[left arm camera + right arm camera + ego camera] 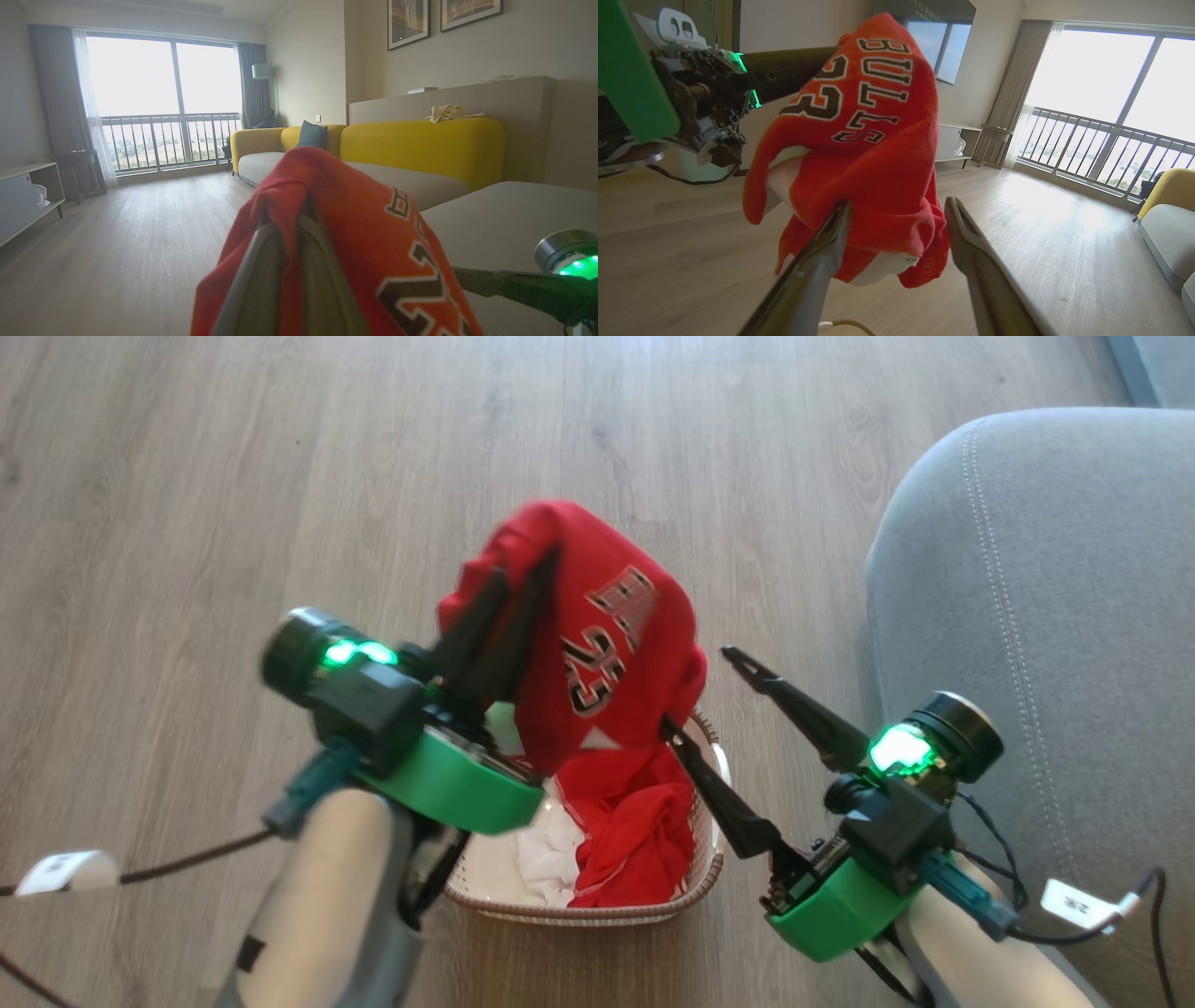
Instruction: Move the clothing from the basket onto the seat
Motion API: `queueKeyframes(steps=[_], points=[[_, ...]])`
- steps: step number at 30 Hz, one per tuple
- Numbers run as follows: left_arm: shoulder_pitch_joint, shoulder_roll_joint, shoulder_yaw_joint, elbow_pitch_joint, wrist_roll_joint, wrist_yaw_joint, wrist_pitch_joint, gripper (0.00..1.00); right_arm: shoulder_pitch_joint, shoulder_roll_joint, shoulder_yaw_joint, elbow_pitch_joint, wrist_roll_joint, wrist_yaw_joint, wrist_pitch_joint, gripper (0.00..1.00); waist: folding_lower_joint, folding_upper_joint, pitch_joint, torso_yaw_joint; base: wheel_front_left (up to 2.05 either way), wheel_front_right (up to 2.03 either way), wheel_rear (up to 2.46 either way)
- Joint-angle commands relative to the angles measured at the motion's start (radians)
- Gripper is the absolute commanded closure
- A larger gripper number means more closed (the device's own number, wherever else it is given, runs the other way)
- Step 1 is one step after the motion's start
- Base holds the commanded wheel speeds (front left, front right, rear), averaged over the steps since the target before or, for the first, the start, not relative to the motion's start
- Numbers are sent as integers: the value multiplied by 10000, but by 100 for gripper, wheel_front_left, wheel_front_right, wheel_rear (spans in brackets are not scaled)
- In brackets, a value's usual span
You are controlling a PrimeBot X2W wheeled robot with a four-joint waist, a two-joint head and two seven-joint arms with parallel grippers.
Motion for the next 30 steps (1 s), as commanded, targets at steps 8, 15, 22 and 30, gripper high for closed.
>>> queueKeyframes(steps=[8,15,22,30], points=[[-444,179,-911,-395,65,-11,-42,100,-839,-129,687,459,-174,-2,-65,0,0,0,-13,157,0,0,0],[-472,421,-2032,-345,-56,-11,-42,100,-1452,-84,1277,1229,-164,-2,-65,0,0,0,73,186,0,0,0],[-525,513,-2759,-391,-155,-11,-42,100,-1794,342,1178,2022,-240,-2,-65,82,0,0,136,277,0,0,0],[-545,469,-2526,-328,-232,-11,-42,100,-1672,870,244,1936,-296,-2,-65,100,0,0,247,379,0,0,0]])
